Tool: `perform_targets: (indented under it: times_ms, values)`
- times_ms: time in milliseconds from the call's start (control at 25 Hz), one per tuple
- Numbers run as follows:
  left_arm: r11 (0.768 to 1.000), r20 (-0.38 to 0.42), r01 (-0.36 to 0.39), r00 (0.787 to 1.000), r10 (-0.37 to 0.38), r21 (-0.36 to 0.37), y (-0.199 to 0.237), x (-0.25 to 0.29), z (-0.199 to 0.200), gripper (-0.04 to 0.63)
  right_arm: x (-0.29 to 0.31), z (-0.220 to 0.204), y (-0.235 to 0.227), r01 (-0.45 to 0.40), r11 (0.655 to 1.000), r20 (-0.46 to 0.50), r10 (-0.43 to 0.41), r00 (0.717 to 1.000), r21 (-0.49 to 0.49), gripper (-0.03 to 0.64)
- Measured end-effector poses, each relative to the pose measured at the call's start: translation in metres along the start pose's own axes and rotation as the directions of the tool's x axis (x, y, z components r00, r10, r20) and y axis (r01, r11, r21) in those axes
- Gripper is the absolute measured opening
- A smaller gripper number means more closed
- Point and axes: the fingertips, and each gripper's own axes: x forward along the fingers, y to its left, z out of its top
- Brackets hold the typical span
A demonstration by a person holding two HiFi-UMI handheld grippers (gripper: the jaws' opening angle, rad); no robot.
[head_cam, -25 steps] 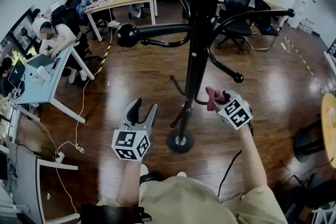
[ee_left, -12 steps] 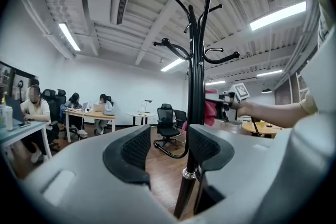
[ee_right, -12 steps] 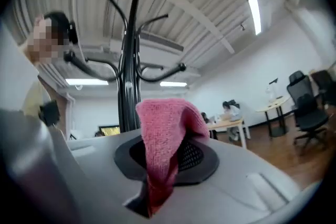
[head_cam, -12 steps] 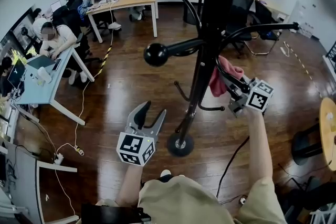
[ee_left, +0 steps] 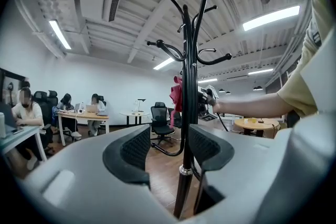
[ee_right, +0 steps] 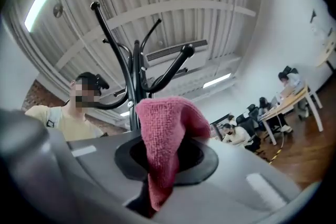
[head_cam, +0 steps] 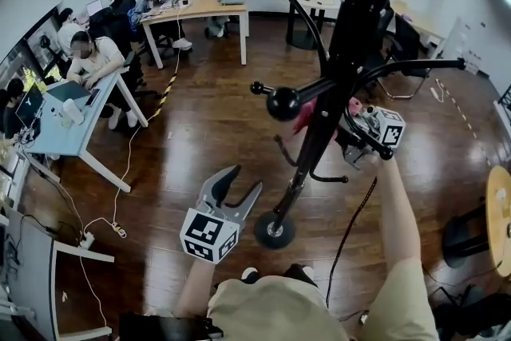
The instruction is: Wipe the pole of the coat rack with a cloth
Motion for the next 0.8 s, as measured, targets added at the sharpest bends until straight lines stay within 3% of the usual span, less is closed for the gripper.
perform_targets:
  times_ms: [200, 400, 640, 800]
  values:
    - [0.995, 0.008, -0.100, 0.995, 0.100, 0.006, -0.013, 0.006, 0.006, 0.213, 0.009, -0.004, 0.009, -0.230, 0.973, -0.028, 0.230, 0.973, -0.007, 0.041]
    - [0.961, 0.036, -0.276, 0.960, 0.277, -0.024, -0.033, 0.012, 0.005, 0.213, -0.003, -0.021, 0.011, -0.442, 0.897, -0.128, 0.439, 0.889, 0.008, 0.041]
    - [0.883, 0.026, -0.464, 0.884, 0.467, -0.066, -0.072, 0.021, 0.001, 0.213, 0.003, -0.051, 0.000, -0.559, 0.828, -0.273, 0.547, 0.792, 0.038, 0.041]
    - [0.853, 0.017, -0.518, 0.854, 0.520, -0.069, -0.103, 0.030, -0.006, 0.213, -0.006, -0.095, -0.013, -0.550, 0.833, -0.350, 0.534, 0.770, 0.062, 0.041]
